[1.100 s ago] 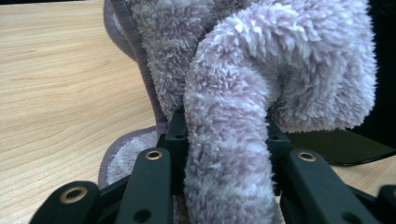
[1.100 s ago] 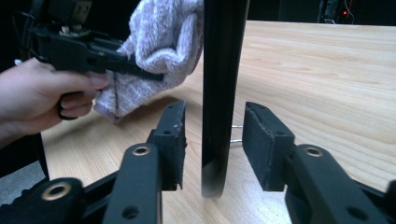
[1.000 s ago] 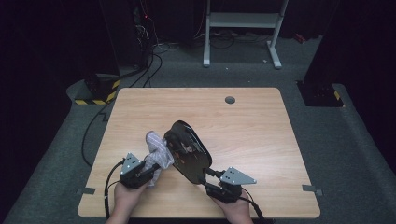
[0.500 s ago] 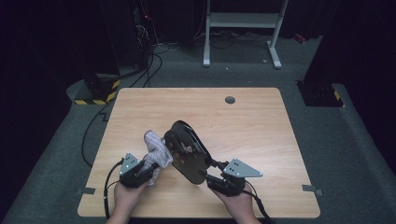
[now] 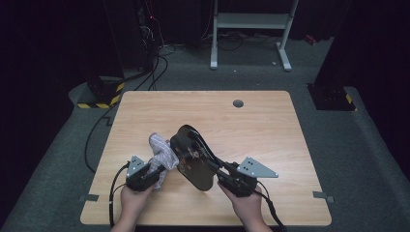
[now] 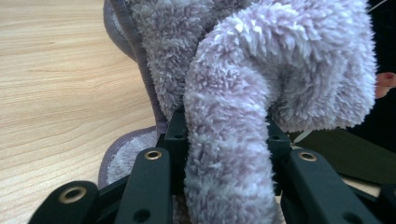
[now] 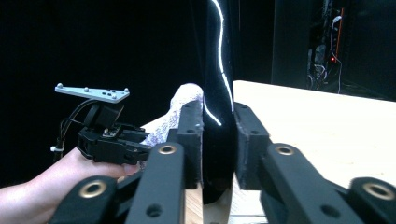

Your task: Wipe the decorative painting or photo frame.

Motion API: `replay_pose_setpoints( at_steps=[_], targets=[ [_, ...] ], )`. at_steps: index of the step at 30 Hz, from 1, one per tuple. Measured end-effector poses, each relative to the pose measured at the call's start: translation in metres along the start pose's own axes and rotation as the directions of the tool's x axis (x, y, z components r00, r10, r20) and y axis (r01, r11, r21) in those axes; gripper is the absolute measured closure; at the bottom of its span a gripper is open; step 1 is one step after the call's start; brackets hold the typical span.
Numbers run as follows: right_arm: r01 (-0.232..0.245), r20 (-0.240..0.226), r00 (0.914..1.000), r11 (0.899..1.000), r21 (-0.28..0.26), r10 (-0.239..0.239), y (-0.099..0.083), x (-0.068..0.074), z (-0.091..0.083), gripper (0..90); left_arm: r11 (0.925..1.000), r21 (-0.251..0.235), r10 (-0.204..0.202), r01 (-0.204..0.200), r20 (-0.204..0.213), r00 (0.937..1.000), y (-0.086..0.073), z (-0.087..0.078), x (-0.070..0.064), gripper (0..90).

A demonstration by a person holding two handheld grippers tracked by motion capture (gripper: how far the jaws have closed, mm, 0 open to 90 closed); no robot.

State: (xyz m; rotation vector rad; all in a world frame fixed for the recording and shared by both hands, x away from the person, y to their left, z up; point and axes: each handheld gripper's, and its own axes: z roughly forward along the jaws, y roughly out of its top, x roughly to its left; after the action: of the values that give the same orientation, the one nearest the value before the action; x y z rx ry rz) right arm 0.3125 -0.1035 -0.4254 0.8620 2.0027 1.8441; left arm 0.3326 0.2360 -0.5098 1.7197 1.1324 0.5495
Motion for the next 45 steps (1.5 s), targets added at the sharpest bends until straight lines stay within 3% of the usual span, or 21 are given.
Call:
replay_pose_setpoints(
  at_steps=[8,16,19,22,29,34,37,39,42,45],
  targets=[
    [0.016,0.022,0.9996,1.000,-0.007,-0.016,-0.001,0.002,0.000,78.5,0.9994,0.025,0.021,-0.022,0.037,0.9991,0.000,0.004,-0.008,64.5],
    [0.015,0.029,0.9995,1.000,-0.008,-0.014,-0.001,0.004,0.000,78.5,0.9935,0.050,0.095,-0.102,0.124,0.9877,-0.001,0.010,-0.040,64.7],
    [0.014,0.034,0.9993,1.000,-0.010,-0.013,-0.002,0.004,0.000,78.5,0.9901,0.044,0.124,-0.133,0.167,0.9782,0.001,0.008,-0.053,64.8],
    [0.013,0.035,0.9993,1.000,-0.011,-0.012,-0.002,0.004,0.000,78.6,0.9842,0.036,0.162,-0.173,0.208,0.9645,0.002,0.006,-0.069,64.8],
    [0.009,0.035,0.9993,1.000,-0.015,-0.009,-0.002,0.003,0.000,78.5,0.9793,0.025,0.183,-0.201,0.310,0.9329,0.005,0.002,-0.098,64.8],
    [0.012,0.033,0.9994,1.000,-0.015,-0.011,-0.002,0.004,0.000,78.5,0.9699,0.017,0.223,-0.243,0.337,0.9148,0.006,-0.001,-0.114,64.8],
    [0.011,0.034,0.9994,1.000,-0.015,-0.011,-0.002,0.004,0.000,78.5,0.9746,0.013,0.206,-0.224,0.340,0.9176,0.006,0.000,-0.110,64.8],
    [0.012,0.035,0.9993,1.000,-0.014,-0.011,-0.002,0.003,-0.001,78.5,0.9801,0.011,0.184,-0.198,0.329,0.9262,0.007,0.001,-0.103,64.9],
    [0.012,0.037,0.9992,1.000,-0.012,-0.011,-0.002,0.003,0.000,78.5,0.9858,0.004,0.160,-0.168,0.288,0.9444,0.008,0.003,-0.088,65.1],
    [0.011,0.038,0.9992,1.000,-0.011,-0.010,-0.003,0.003,0.000,78.6,0.9929,0.008,0.114,-0.118,0.225,0.9677,0.008,0.007,-0.065,65.2]
  ],
)
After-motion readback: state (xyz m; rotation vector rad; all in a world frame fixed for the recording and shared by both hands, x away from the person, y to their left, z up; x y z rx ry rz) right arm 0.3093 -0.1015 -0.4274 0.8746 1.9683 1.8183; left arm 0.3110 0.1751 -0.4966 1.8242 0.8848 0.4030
